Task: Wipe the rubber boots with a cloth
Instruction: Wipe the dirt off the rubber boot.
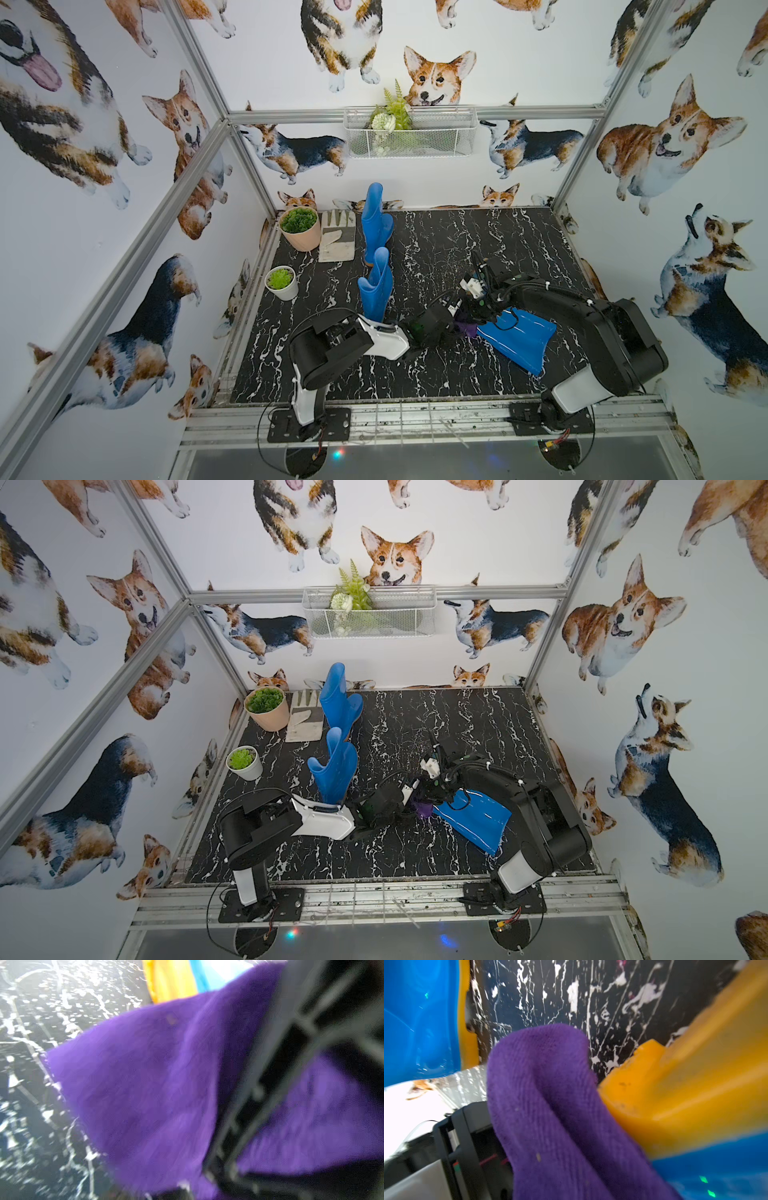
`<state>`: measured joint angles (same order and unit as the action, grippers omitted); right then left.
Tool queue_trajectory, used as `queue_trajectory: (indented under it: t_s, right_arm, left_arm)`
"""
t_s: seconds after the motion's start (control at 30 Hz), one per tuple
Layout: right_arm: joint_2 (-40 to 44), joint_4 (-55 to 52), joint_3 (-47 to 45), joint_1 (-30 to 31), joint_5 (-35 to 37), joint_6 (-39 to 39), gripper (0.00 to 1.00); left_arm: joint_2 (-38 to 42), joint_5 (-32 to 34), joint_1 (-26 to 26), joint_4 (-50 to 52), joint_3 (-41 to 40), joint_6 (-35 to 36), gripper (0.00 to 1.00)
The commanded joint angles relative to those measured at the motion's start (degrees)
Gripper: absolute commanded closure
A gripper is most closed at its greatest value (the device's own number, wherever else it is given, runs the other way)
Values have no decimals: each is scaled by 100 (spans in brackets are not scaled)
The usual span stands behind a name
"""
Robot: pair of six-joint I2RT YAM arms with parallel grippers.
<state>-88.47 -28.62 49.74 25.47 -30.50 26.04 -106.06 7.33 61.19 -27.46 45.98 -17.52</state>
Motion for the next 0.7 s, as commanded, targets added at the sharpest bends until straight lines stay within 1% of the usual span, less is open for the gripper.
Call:
queue_trajectory:
  t_s: [0.0,0.1,0.27,0.4,0.47,0.5,0.53,0.57,0.67]
  right_arm:
    - [144,-2,65,-192,944,430,100]
    - [300,-151,247,-360,834,540,100]
    - [388,-227,433,-399,843,561,100]
    - [428,-335,600,-494,734,577,100]
    - [534,-409,700,-603,803,564,100]
    - [609,-446,733,-707,895,551,100]
    - [668,-489,756,-866,953,551,100]
    - [718,-518,771,-1035,995,574,100]
    - [832,-523,721,-1636,965,656,100]
  left_arm:
    - [153,242,-7,-767,-212,62,34]
    - [178,171,-8,-971,-288,123,31]
    - [38,-35,5,-1025,-125,186,29]
    - [-92,-78,16,-933,96,289,28]
    - [-155,-83,10,-895,209,366,28]
    - [-205,-73,7,-847,227,399,27]
    - [-259,-89,8,-808,484,432,27]
    - [-312,-121,-3,-781,575,449,27]
    - [-522,-256,-64,-681,865,458,27]
